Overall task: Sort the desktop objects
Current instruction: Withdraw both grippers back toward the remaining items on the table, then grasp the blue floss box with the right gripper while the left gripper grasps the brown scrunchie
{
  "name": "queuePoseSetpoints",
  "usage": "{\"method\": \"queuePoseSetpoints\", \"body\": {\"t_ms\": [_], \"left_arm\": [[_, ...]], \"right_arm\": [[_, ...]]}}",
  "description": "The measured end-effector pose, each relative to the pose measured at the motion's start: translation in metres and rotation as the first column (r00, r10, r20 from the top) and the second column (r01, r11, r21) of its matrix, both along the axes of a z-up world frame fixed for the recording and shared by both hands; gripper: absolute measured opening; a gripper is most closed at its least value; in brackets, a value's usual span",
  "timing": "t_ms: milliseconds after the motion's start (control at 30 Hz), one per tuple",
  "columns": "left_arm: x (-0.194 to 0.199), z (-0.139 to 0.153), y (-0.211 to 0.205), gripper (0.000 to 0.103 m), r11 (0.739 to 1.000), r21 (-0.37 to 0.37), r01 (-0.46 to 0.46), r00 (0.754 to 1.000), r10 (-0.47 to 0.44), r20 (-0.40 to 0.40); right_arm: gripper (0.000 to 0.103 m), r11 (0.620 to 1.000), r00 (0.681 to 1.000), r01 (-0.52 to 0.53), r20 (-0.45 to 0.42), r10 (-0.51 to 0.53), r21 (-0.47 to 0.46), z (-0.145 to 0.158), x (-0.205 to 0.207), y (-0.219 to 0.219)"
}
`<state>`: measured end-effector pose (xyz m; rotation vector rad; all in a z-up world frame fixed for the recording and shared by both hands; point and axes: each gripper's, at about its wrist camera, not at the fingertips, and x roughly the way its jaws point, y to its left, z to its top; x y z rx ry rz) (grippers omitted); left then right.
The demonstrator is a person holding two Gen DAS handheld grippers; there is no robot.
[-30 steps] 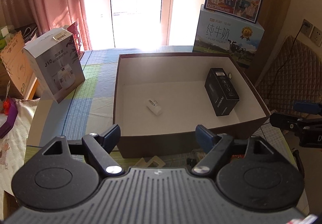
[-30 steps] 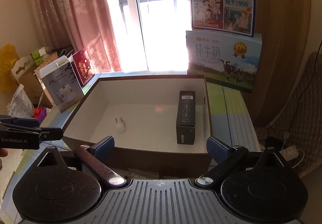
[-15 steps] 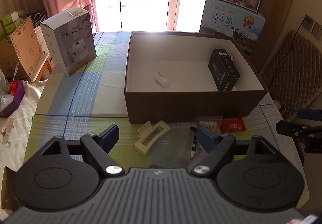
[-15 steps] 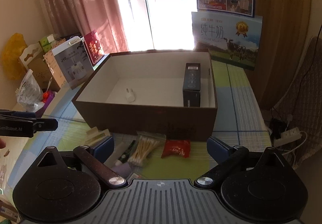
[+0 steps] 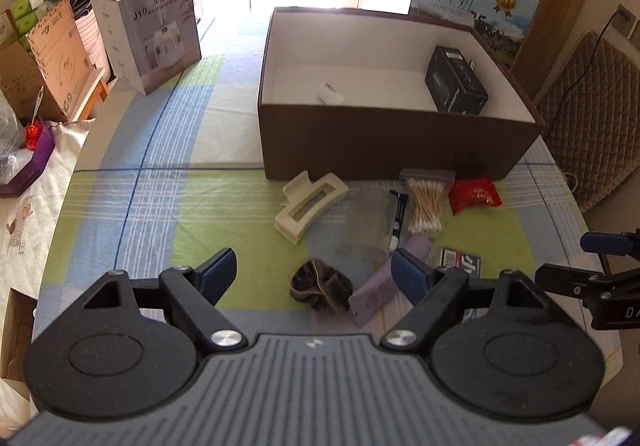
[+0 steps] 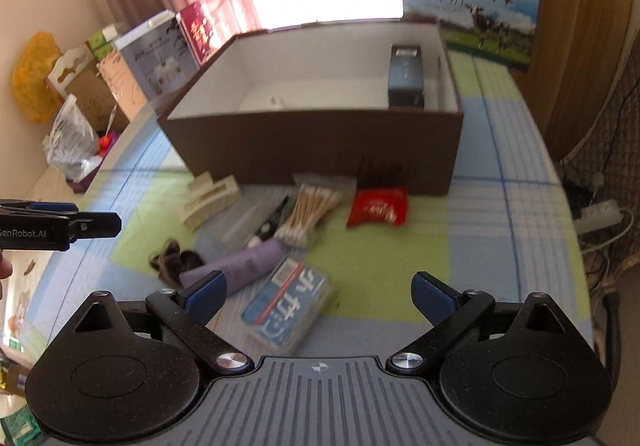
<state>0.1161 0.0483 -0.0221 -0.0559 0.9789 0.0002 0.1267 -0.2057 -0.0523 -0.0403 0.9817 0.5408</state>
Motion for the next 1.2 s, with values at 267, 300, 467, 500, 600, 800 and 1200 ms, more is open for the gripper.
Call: {"method": "queuePoseSetpoints", "body": {"t_ms": [267, 300, 467, 500, 600, 800, 1200], "left_arm": [[-0.005, -0.017, 0.002, 0.082, 1.0, 0.007, -0.007, 0.999, 0.007, -0.045], [-0.005, -0.019, 0.002, 0.082, 1.0, 0.007, -0.008, 0.999, 0.008, -0.05], [-0.003, -0.03, 0.004, 0.082, 1.0, 0.007, -0.007, 0.997, 0.007, -0.074], [-0.003, -0.032, 0.004, 0.082, 1.0, 0.007, -0.006, 0.997, 0.006, -0.077], [-0.001, -0.037, 0.005, 0.082, 1.0, 0.005, -0.004, 0.996, 0.004, -0.089], [0.004, -0.047, 0.006, 0.082, 1.0, 0.004, -0.001, 0.994, 0.001, -0.109], [0.018, -0.065, 0.011, 0.082, 1.0, 0.001, -0.002, 0.99, 0.002, -0.139]], "right_arm": [[0.096, 0.999, 0.999, -0.011, -0.04, 0.01, -0.03, -0.019, -0.004, 0.009], [0.096, 0.999, 0.999, -0.008, -0.042, 0.006, -0.036, -0.021, -0.003, 0.009], [0.096, 0.999, 0.998, 0.012, -0.061, -0.015, -0.048, -0.033, -0.001, 0.012], [0.096, 0.999, 0.998, 0.016, -0.066, -0.02, -0.048, -0.035, 0.0, 0.012], [0.096, 0.998, 0.996, 0.022, -0.082, -0.026, -0.05, -0.04, 0.001, 0.015], [0.096, 0.997, 0.994, 0.037, -0.096, -0.043, -0.061, -0.051, 0.004, 0.019], [0.096, 0.992, 0.996, 0.007, -0.082, -0.018, -0.127, -0.079, 0.013, 0.051]]}}
